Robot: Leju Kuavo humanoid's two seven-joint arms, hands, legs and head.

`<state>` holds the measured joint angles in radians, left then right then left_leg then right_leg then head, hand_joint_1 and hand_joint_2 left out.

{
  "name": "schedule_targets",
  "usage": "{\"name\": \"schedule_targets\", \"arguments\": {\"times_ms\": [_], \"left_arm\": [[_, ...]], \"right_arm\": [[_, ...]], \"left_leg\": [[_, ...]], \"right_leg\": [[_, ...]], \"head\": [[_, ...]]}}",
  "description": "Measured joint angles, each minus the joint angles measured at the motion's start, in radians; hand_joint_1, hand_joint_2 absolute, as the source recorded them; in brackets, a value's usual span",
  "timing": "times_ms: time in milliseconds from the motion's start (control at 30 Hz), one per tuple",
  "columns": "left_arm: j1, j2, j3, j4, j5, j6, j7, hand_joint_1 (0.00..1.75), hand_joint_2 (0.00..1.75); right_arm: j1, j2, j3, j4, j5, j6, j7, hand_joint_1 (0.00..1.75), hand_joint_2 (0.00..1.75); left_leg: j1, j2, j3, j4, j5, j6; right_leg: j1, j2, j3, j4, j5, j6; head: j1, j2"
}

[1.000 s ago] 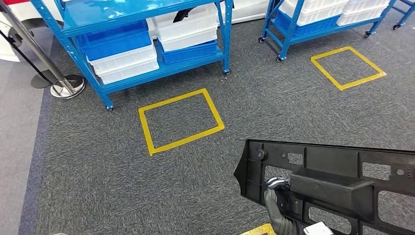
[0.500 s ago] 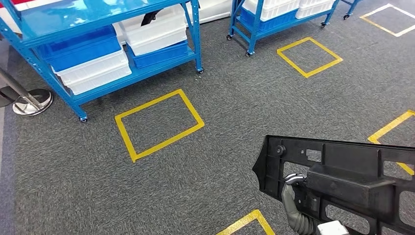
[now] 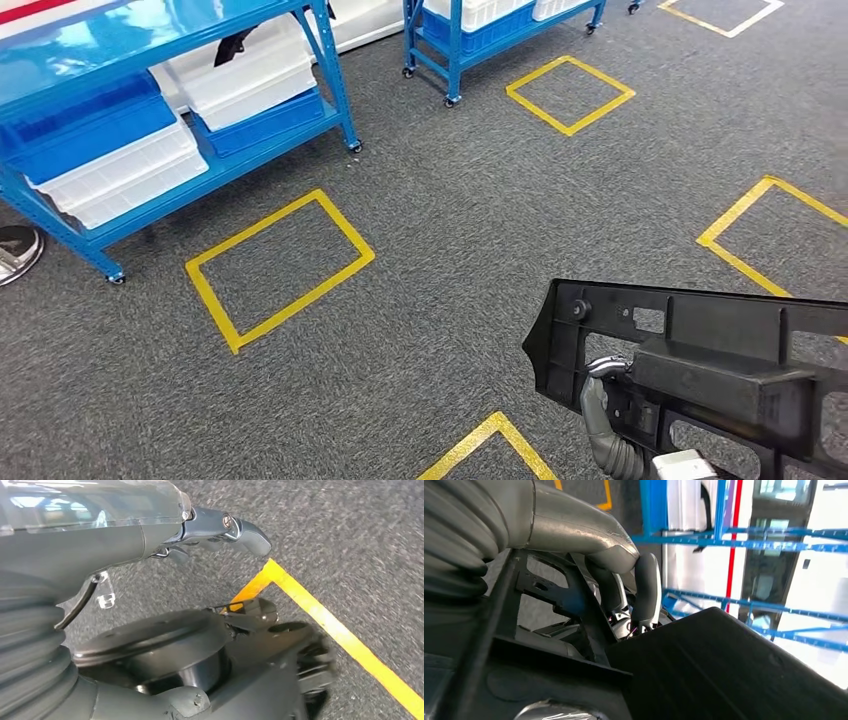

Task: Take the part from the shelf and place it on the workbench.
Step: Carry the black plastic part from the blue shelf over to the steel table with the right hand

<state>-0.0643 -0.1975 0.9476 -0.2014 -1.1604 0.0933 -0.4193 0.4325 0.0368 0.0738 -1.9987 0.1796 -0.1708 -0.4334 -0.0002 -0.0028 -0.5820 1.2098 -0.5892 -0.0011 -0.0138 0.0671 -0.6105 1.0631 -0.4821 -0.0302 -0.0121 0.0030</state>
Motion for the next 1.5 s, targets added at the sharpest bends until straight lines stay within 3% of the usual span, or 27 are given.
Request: {"name": "schedule_targets", "arguments": {"times_ms": [67,133,200,267,333,367,433,467,500,567,633,733,800,867,933,967,1000,1033,1100,1167,1233,1300,1333,1367,1433,1467,1500], "left_arm": [[-0.001,-0.001,0.000,0.000,0.000,0.001,0.001,0.00,1.75],[-0.003,-0.001,0.000,0.000,0.000,0.001,0.003,0.00,1.75],[-0.005,-0.002,0.000,0.000,-0.001,-0.001,0.006,0.00,1.75],[-0.006,-0.005,0.000,0.000,-0.002,-0.007,0.009,0.00,1.75],[-0.003,-0.010,0.000,0.000,-0.004,-0.015,0.014,0.00,1.75],[-0.001,-0.013,0.000,0.000,-0.006,-0.018,0.018,0.00,1.75],[0.004,-0.017,0.000,0.000,-0.010,-0.021,0.027,0.00,1.75],[0.005,-0.021,0.000,0.000,-0.014,-0.023,0.032,0.00,1.75],[0.005,-0.024,0.000,0.000,-0.017,-0.025,0.037,0.00,1.75],[0.005,-0.030,-0.002,0.000,-0.025,-0.028,0.049,0.00,1.75],[0.004,-0.031,-0.005,0.000,-0.032,-0.024,0.059,0.00,1.75],[0.002,-0.030,-0.007,0.000,-0.029,-0.015,0.060,0.00,1.75],[0.001,-0.026,-0.006,0.000,-0.024,-0.020,0.055,0.00,1.75],[0.004,-0.012,-0.004,0.000,-0.019,-0.030,0.050,0.00,1.75],[0.008,0.008,-0.001,0.000,-0.014,-0.043,0.041,0.00,1.75],[0.009,0.021,0.001,0.000,-0.012,-0.052,0.034,0.00,1.75],[0.011,0.036,0.003,0.000,-0.010,-0.060,0.028,0.00,1.75],[0.014,0.051,0.006,0.000,-0.008,-0.066,0.023,0.00,1.75],[0.022,0.084,0.009,-0.001,-0.013,-0.073,0.012,0.00,1.75],[0.029,0.111,0.010,-0.002,-0.024,-0.073,0.002,0.00,1.75],[0.031,0.138,0.010,-0.003,-0.031,-0.074,-0.006,0.00,1.75],[0.034,0.161,0.010,-0.004,-0.033,-0.083,-0.014,0.00,1.75],[0.038,0.171,0.010,-0.004,-0.033,-0.090,-0.017,0.00,1.75],[0.043,0.181,0.011,-0.004,-0.033,-0.097,-0.020,0.00,1.75],[0.054,0.201,0.013,-0.004,-0.037,-0.105,-0.025,0.00,1.75],[0.057,0.210,0.014,-0.004,-0.040,-0.107,-0.027,0.00,1.75],[0.059,0.218,0.014,-0.004,-0.044,-0.108,-0.029,0.00,1.75]], "right_arm": [[0.002,0.007,0.000,-0.001,0.004,0.001,0.002,1.75,1.75],[0.006,0.014,-0.001,-0.001,0.007,0.002,0.002,1.75,1.75],[0.015,0.025,-0.005,-0.001,0.008,0.002,0.003,1.75,1.75],[0.028,0.035,-0.015,-0.002,0.009,0.001,0.002,1.75,1.75],[0.038,0.043,-0.026,-0.006,0.013,0.002,0.000,1.75,1.75],[0.042,0.049,-0.033,-0.009,0.014,0.005,-0.001,1.75,1.75],[0.059,0.065,-0.051,-0.018,0.015,0.022,-0.006,1.75,1.75],[0.072,0.076,-0.063,-0.025,0.017,0.037,-0.009,1.75,1.75],[0.083,0.088,-0.076,-0.031,0.020,0.052,-0.012,1.75,1.75],[0.099,0.114,-0.097,-0.040,0.032,0.084,-0.017,1.75,1.75],[0.110,0.147,-0.117,-0.046,0.050,0.127,-0.026,1.75,1.75],[0.116,0.208,-0.158,-0.049,0.065,0.195,-0.043,1.75,1.75],[0.107,0.236,-0.179,-0.042,0.066,0.221,-0.051,1.75,1.75],[0.076,0.251,-0.188,-0.015,0.061,0.237,-0.060,1.75,1.75],[0.043,0.255,-0.190,0.026,0.046,0.246,-0.071,1.75,1.75],[0.033,0.255,-0.190,0.048,0.036,0.247,-0.076,1.75,1.75],[0.025,0.254,-0.190,0.067,0.024,0.246,-0.082,1.75,1.75],[0.017,0.254,-0.190,0.083,0.014,0.245,-0.086,1.75,1.75],[0.003,0.252,-0.191,0.111,-0.004,0.245,-0.093,1.75,1.75],[-0.011,0.247,-0.191,0.134,-0.020,0.250,-0.100,1.75,1.75],[-0.018,0.238,-0.192,0.156,-0.036,0.253,-0.111,1.75,1.75],[-0.026,0.222,-0.194,0.171,-0.045,0.255,-0.127,1.75,1.75],[-0.033,0.214,-0.196,0.177,-0.047,0.256,-0.134,1.75,1.75],[-0.042,0.206,-0.196,0.182,-0.047,0.257,-0.139,1.75,1.75],[-0.055,0.193,-0.194,0.190,-0.042,0.253,-0.144,1.75,1.75],[-0.058,0.186,-0.191,0.194,-0.036,0.248,-0.144,1.75,1.75],[-0.060,0.180,-0.187,0.198,-0.030,0.240,-0.144,1.75,1.75]], "left_leg": [[-0.006,-0.039,0.062,-0.130,0.056,0.020],[-0.011,-0.065,0.086,-0.188,0.067,0.031],[-0.014,-0.054,0.089,-0.206,0.075,0.036],[-0.011,-0.032,0.100,-0.235,0.094,0.042],[-0.008,-0.005,0.104,-0.252,0.107,0.046],[-0.009,0.010,0.101,-0.252,0.108,0.047],[-0.008,0.042,0.093,-0.246,0.106,0.045],[-0.007,0.056,0.089,-0.240,0.103,0.041],[-0.005,0.068,0.086,-0.234,0.099,0.036],[-0.003,0.091,0.081,-0.214,0.085,0.020],[-0.006,0.106,0.080,-0.193,0.069,0.005],[-0.002,0.120,0.086,-0.183,0.057,-0.009],[0.004,0.080,0.073,-0.144,0.021,-0.018],[0.007,0.030,0.027,-0.035,-0.049,-0.021],[0.006,0.014,-0.022,0.075,-0.091,-0.017],[0.005,0.012,-0.028,0.088,-0.084,-0.013],[0.003,0.008,-0.016,0.061,-0.057,-0.006],[0.000,-0.003,0.011,0.000,-0.017,0.003],[-0.006,-0.050,0.066,-0.126,0.043,0.020],[-0.012,-0.078,0.086,-0.178,0.056,0.029],[-0.013,-0.062,0.093,-0.200,0.066,0.033],[-0.009,-0.035,0.103,-0.233,0.085,0.040],[-0.006,-0.020,0.105,-0.246,0.094,0.043],[-0.008,-0.004,0.104,-0.249,0.098,0.045],[-0.009,0.029,0.097,-0.245,0.098,0.045],[-0.009,0.044,0.093,-0.243,0.097,0.044],[-0.009,0.058,0.090,-0.239,0.096,0.042]], "right_leg": [[-0.001,0.023,0.003,-0.003,0.005,0.003],[-0.008,0.040,-0.002,-0.008,0.014,0.013],[-0.012,0.054,-0.006,-0.014,0.023,0.027],[-0.009,0.025,-0.016,0.003,0.010,0.032],[-0.004,-0.029,-0.054,0.083,-0.045,0.033],[-0.003,-0.044,-0.082,0.144,-0.080,0.036],[-0.007,-0.057,-0.117,0.231,-0.113,0.045],[-0.011,-0.062,-0.108,0.222,-0.101,0.050],[-0.014,-0.069,-0.079,0.178,-0.076,0.055],[-0.018,-0.106,-0.005,0.055,-0.033,0.060],[-0.016,-0.128,0.026,0.003,-0.025,0.051],[-0.013,-0.103,0.020,0.007,-0.026,0.028],[-0.014,-0.084,0.013,0.005,-0.019,0.015],[-0.011,-0.062,0.003,0.005,-0.012,0.006],[-0.005,-0.035,-0.004,0.005,-0.007,0.000],[-0.001,-0.022,-0.006,0.006,-0.005,-0.001],[0.002,-0.008,-0.006,0.006,-0.004,-0.001],[0.004,0.005,-0.005,0.006,-0.002,-0.001],[0.003,0.028,-0.005,0.005,0.003,0.004],[-0.004,0.048,-0.010,0.002,0.012,0.015],[-0.008,0.064,-0.015,-0.004,0.021,0.029],[-0.003,0.027,-0.028,0.014,0.005,0.035],[0.000,-0.003,-0.044,0.050,-0.021,0.036],[0.001,-0.032,-0.068,0.100,-0.055,0.038],[-0.001,-0.055,-0.113,0.208,-0.107,0.046],[-0.002,-0.061,-0.117,0.229,-0.110,0.049],[-0.004,-0.067,-0.103,0.213,-0.095,0.052]], "head": [[0.002,0.000],[0.003,0.000],[0.001,0.000],[0.002,0.000],[0.005,0.000],[0.006,0.000],[0.007,0.000],[0.008,0.000],[0.008,0.000],[0.008,0.000],[0.007,0.000],[0.005,0.000],[0.004,0.000],[0.003,0.000],[0.003,0.000],[0.003,0.000],[0.004,0.000],[0.004,0.000],[0.004,0.000],[0.001,0.000],[-0.002,0.000],[0.001,0.000],[0.003,0.000],[0.005,0.000],[0.006,0.000],[0.006,0.000],[0.006,0.000]]}}
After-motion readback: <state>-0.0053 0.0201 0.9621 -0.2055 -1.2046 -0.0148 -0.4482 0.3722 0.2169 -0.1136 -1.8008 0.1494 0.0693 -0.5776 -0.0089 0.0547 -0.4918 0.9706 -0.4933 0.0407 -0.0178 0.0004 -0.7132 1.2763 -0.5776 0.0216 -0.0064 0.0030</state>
